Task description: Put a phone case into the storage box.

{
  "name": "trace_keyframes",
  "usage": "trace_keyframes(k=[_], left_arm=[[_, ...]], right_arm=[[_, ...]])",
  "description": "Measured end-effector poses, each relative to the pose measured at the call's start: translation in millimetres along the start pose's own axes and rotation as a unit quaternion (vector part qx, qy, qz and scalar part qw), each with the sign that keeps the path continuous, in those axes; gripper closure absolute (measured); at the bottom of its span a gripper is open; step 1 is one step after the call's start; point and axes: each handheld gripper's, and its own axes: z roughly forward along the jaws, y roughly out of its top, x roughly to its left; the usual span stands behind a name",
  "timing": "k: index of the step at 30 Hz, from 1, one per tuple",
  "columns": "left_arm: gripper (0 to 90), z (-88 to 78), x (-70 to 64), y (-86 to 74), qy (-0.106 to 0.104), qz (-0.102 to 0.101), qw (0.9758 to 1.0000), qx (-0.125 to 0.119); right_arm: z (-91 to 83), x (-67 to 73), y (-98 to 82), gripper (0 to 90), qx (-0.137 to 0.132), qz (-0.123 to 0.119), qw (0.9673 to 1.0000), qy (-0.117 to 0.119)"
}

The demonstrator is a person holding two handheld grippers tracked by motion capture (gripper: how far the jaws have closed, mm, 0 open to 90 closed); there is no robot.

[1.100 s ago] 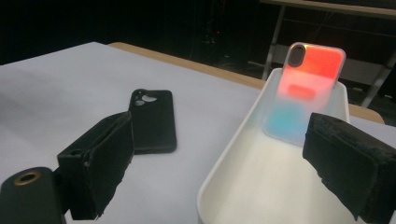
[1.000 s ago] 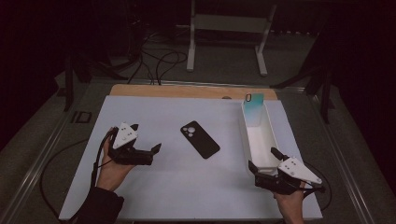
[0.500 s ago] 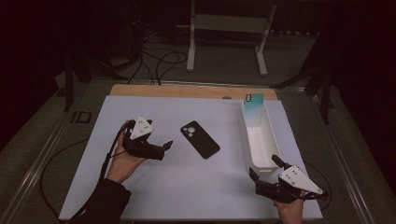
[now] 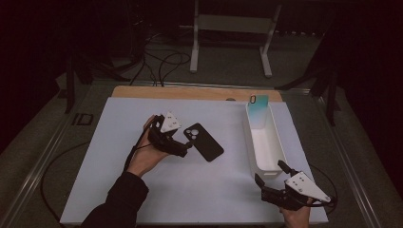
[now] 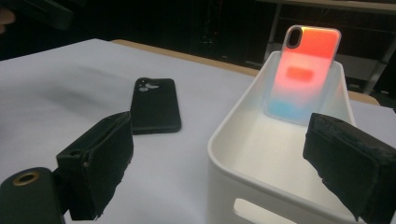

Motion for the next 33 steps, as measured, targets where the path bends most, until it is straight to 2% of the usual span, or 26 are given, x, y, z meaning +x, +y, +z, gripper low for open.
trace_keyframes(k=[2, 14, 26, 28, 33], left_arm=[[0.8, 11.7, -1.9, 3.3, -0.008, -0.002, 0.9999, 0.008], [2.5, 49.9, -4.8, 14.6, -0.038, -0.021, 0.9986, 0.031], [2.9, 77.7, -9.7, 22.0, -0.056, -0.035, 0.9966, 0.049], [3.5, 87.7, -12.0, 24.5, -0.062, -0.038, 0.9958, 0.055], [5.9, 96.2, -12.7, 26.7, -0.063, -0.046, 0.9951, 0.06]], right_arm=[[0.4, -0.1, -0.1, 8.7, -0.001, 0.002, 1.0, -0.001], [0.4, -0.8, 0.1, 8.7, -0.004, 0.006, 1.0, -0.003], [-0.3, -2.6, 0.3, 8.7, -0.007, 0.011, 0.9999, -0.005], [-0.6, -3.3, 0.3, 8.7, -0.008, 0.012, 0.9999, -0.005], [-0.7, -3.4, 0.3, 8.7, -0.009, 0.012, 0.9999, -0.005]])
